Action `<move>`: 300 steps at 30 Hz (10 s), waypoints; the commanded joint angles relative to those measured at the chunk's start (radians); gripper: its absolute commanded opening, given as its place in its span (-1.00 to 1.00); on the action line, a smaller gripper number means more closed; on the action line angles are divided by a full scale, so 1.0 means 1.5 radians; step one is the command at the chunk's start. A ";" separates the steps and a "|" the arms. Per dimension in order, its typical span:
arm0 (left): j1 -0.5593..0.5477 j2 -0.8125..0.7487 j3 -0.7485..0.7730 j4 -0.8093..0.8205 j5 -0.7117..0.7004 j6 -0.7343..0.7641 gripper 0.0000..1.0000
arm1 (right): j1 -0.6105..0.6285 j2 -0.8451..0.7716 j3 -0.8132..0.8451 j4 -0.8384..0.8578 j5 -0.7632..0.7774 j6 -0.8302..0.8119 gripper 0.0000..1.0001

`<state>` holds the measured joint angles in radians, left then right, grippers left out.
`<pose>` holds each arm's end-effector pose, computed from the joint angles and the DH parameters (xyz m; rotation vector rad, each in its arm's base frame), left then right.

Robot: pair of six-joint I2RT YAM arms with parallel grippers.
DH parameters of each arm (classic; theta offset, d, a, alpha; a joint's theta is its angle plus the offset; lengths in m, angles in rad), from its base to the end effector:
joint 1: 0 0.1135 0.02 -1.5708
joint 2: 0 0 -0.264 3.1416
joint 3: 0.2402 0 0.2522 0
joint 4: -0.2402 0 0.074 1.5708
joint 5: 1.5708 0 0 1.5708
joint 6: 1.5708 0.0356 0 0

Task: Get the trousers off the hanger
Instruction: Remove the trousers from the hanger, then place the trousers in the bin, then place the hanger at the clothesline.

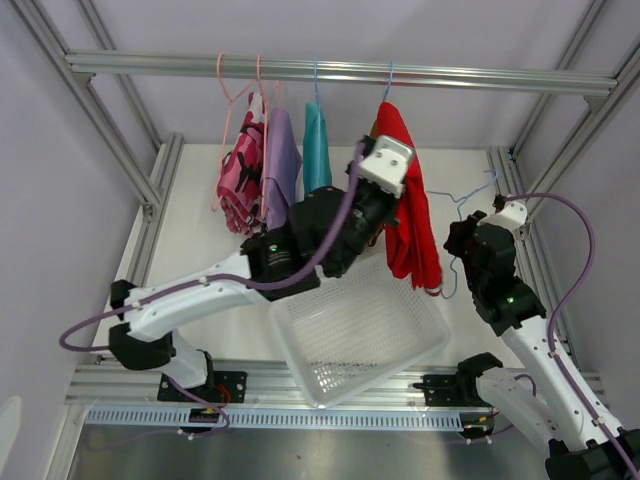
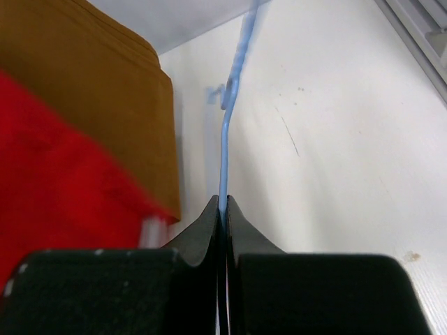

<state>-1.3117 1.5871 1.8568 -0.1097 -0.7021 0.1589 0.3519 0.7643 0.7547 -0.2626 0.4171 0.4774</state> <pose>0.1104 -0.3269 0.5167 0.4734 1.3857 -0.4479 0.1717 0.0477 0.3252 0.4016 1.7790 0.2019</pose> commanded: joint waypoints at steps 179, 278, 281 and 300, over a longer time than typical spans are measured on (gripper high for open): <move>-0.184 -0.062 -0.392 -0.376 -0.008 -0.730 0.99 | -0.089 -0.048 -0.018 -0.051 -0.130 -0.015 -1.00; 0.474 -0.385 -0.446 -0.217 0.328 -0.308 0.99 | -0.026 0.202 0.566 -0.187 -0.166 -0.233 -1.00; 0.474 -0.390 -0.445 -0.220 0.316 -0.304 0.99 | -0.025 0.221 0.574 -0.177 -0.163 -0.235 -1.00; 0.487 -0.380 -0.445 -0.220 0.335 -0.307 0.99 | -0.040 0.320 0.541 -0.112 -0.183 -0.227 -1.00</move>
<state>-0.5961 1.0153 1.1549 -0.4374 -0.2241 -0.2905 0.3035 1.2541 1.5833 -0.5022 0.1600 0.1303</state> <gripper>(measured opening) 0.994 0.020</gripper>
